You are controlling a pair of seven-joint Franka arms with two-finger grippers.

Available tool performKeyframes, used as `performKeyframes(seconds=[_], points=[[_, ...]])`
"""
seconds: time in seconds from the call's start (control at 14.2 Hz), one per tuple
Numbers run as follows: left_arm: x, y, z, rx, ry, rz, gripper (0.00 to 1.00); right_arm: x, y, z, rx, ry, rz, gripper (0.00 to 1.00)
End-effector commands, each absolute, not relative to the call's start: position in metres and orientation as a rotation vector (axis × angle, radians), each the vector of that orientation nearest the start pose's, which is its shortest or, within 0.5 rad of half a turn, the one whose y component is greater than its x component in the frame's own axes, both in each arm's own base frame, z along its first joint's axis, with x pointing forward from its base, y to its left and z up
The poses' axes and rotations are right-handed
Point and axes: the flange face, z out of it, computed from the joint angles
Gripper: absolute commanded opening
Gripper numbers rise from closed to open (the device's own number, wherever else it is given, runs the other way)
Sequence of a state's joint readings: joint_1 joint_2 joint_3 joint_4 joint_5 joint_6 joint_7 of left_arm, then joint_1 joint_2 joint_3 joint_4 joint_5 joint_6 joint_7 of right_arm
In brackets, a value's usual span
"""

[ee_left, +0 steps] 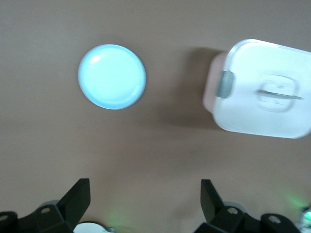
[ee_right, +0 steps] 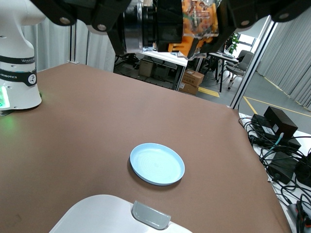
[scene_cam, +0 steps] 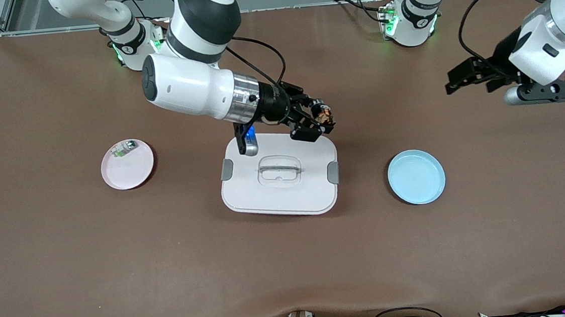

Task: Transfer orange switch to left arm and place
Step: 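Grasp the switch with the left gripper from the right gripper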

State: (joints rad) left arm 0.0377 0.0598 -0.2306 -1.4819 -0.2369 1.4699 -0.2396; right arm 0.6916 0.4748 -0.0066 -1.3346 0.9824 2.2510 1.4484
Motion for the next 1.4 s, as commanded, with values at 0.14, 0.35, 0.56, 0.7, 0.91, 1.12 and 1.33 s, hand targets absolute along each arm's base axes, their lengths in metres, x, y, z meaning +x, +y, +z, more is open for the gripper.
performKeyframes(seconds=[0.14,0.35,0.56,0.7,0.91,1.12,1.33], points=[[0.547,-0.181,0.618,-3.547,-0.046,0.18,1.0,0.562,0.491,0.523,-1.824,1.322,0.718,0.19],[0.552,-0.212,0.603,-3.675,-0.12,0.093,1.0,0.562,0.491,0.522,-1.826,1.321,0.719,0.19],[0.549,-0.25,0.599,-3.785,-0.157,0.045,1.0,0.563,0.49,0.523,-1.823,1.325,0.717,0.19],[0.543,-0.272,0.601,-3.801,-0.13,0.0,0.93,0.562,0.491,0.523,-1.826,1.324,0.717,0.19],[0.532,-0.296,0.592,-3.81,-0.121,-0.113,0.83,0.562,0.491,0.523,-1.826,1.324,0.717,0.19],[0.52,-0.318,0.574,-3.812,-0.125,-0.226,0.78,0.562,0.491,0.523,-1.826,1.324,0.717,0.19],[0.52,-0.323,0.567,-3.808,-0.133,-0.289,0.72,0.562,0.491,0.523,-1.826,1.324,0.717,0.19]])
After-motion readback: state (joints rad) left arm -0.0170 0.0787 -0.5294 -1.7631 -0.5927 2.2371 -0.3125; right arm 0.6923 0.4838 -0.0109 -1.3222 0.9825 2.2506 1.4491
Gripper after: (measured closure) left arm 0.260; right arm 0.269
